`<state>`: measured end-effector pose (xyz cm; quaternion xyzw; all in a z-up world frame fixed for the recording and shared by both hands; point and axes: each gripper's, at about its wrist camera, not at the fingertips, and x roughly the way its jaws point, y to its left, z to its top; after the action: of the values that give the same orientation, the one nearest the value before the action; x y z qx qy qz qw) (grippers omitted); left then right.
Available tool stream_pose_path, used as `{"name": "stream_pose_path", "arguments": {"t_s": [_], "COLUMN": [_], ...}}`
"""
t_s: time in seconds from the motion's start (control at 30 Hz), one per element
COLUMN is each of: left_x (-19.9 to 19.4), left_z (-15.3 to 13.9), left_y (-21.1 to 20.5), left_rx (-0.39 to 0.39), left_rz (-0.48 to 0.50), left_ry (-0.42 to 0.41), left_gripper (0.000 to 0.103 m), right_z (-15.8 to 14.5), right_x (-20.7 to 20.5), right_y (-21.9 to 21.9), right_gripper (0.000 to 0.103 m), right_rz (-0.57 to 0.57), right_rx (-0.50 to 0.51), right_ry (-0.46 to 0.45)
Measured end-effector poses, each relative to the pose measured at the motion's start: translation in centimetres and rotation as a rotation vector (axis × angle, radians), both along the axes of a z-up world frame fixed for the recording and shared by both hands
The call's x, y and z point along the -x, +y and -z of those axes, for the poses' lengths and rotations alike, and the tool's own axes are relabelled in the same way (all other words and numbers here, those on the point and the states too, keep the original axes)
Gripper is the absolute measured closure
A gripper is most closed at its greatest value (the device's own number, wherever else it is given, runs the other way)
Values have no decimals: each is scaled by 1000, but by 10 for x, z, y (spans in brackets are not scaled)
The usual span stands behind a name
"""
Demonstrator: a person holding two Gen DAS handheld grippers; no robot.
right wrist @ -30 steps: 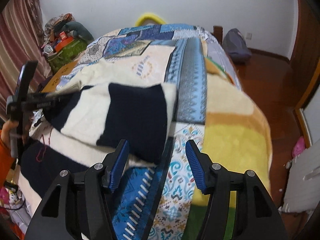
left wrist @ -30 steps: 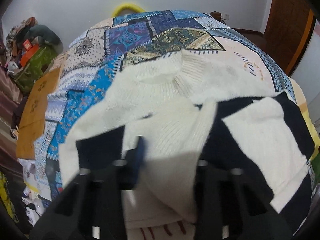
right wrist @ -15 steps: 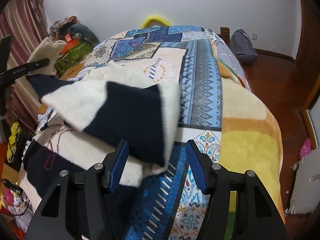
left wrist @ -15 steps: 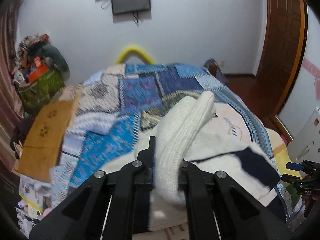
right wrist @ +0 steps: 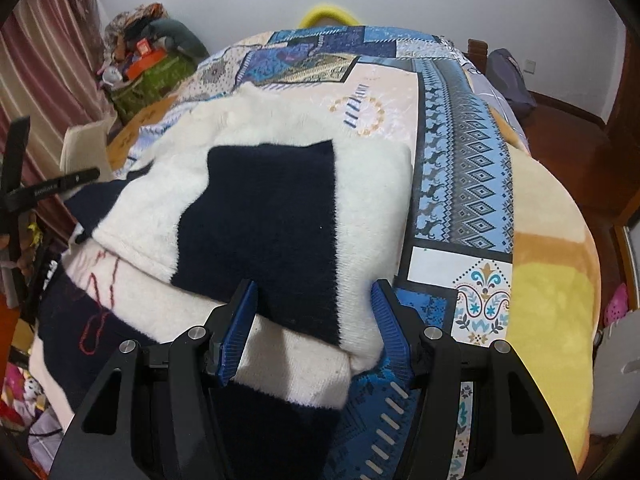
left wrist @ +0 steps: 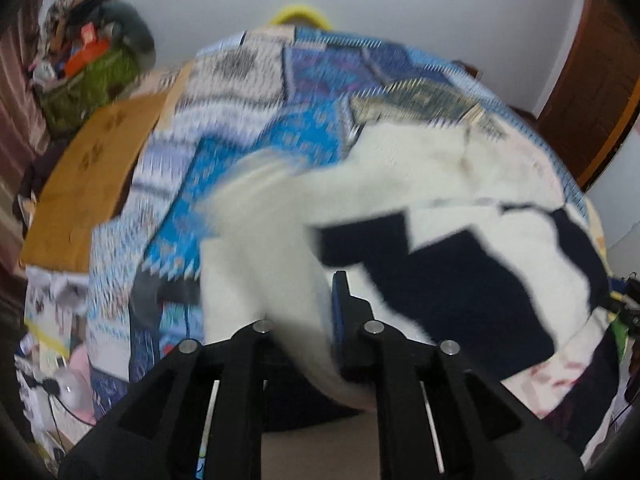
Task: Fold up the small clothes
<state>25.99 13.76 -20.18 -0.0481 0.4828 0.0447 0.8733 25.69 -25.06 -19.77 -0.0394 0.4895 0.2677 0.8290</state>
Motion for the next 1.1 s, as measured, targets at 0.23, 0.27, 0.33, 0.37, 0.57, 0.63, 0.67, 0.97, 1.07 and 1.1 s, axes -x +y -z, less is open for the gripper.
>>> {"name": "stream_pose_path", "arguments": {"t_s": [0.23,0.27,0.33,0.37,0.57,0.63,0.67,0.97,1.07,1.1], "left_x": [25,28,32,35,50,56,59,105,124,129], "left_z": [29,31,34,35,34,30,28,6,4,6], "left_y": [27,32,40,43,59,63,65,73,60,55], "left_rx": [14,14,-6,-24,-75,-109,-119,-10,33,48], "left_rz": [-57,-72,-91,-100,-126,-138,-148,-155,-122,-110], "left_ry": [36,37,48,57,71,72,75,81,70,74], "left_gripper": [72,71,71,71,57,57,57,49,41,41], "right_z": [2,2,2,1,-1,-3,-4,-29,-30,-28], "right_x": [3,4,6,6,14,17,19,43,57,61], "right_y": [1,1,1,1,-1,-3,-5,-15,-17,-18], "right_gripper": [43,42,42,42,41,41,41,37,36,36], "right_rz": [0,0,-2,-2,-5,-8,-10,-12,-19,-20], "right_rx": [13,15,20,23,39,45,46,41,42,39], "right_ry": [1,1,-1,-1,-5,-7,-9,-57,-66,-62]}}
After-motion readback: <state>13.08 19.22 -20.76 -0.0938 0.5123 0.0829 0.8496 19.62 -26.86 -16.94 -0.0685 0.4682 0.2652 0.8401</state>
